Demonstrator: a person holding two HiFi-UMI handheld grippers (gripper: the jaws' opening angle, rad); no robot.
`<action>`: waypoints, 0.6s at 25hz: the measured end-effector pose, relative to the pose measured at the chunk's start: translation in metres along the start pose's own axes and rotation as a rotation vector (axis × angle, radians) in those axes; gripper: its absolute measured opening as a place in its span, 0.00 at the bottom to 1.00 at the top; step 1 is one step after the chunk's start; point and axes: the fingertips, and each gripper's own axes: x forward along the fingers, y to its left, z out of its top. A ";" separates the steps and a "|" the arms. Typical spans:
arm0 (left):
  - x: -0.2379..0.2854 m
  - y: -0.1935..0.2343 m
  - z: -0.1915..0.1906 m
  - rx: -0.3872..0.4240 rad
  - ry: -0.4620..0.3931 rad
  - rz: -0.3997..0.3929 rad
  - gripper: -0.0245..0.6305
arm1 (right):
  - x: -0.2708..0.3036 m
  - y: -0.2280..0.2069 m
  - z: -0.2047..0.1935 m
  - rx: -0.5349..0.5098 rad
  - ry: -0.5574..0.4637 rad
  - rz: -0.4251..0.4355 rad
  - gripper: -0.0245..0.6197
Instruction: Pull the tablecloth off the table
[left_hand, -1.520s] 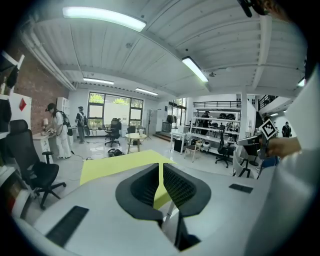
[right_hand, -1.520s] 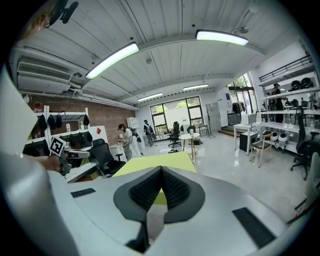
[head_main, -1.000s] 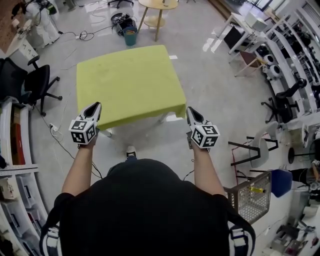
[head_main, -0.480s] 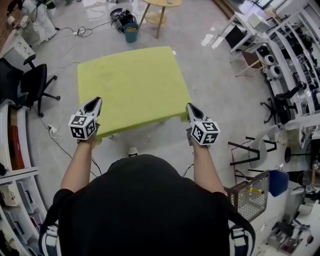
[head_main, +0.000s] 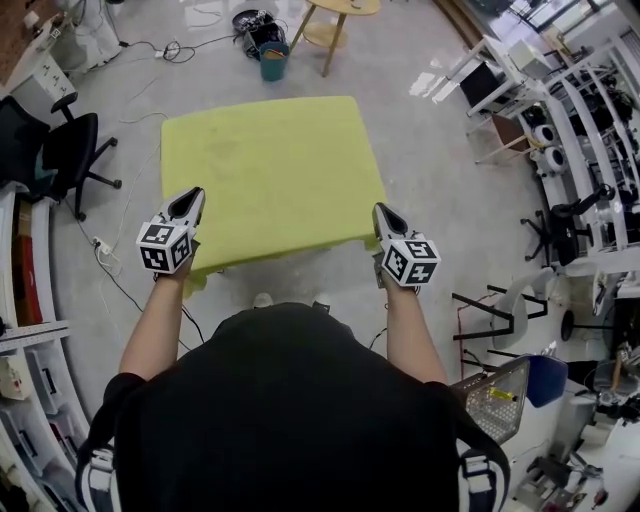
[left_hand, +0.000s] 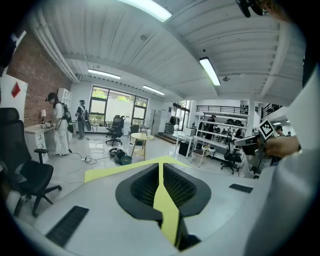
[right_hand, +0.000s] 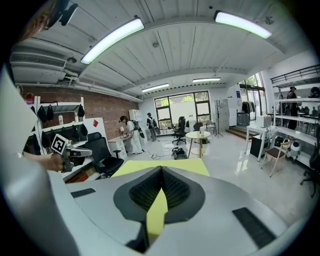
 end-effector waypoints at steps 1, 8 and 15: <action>0.001 0.002 -0.002 0.000 0.001 0.008 0.11 | 0.004 -0.004 -0.001 0.002 0.002 0.003 0.06; 0.014 -0.001 0.003 0.007 0.020 0.079 0.11 | 0.036 -0.043 0.009 -0.018 0.019 0.062 0.06; 0.029 -0.029 0.029 -0.006 -0.003 0.162 0.11 | 0.053 -0.091 0.038 -0.041 0.006 0.137 0.06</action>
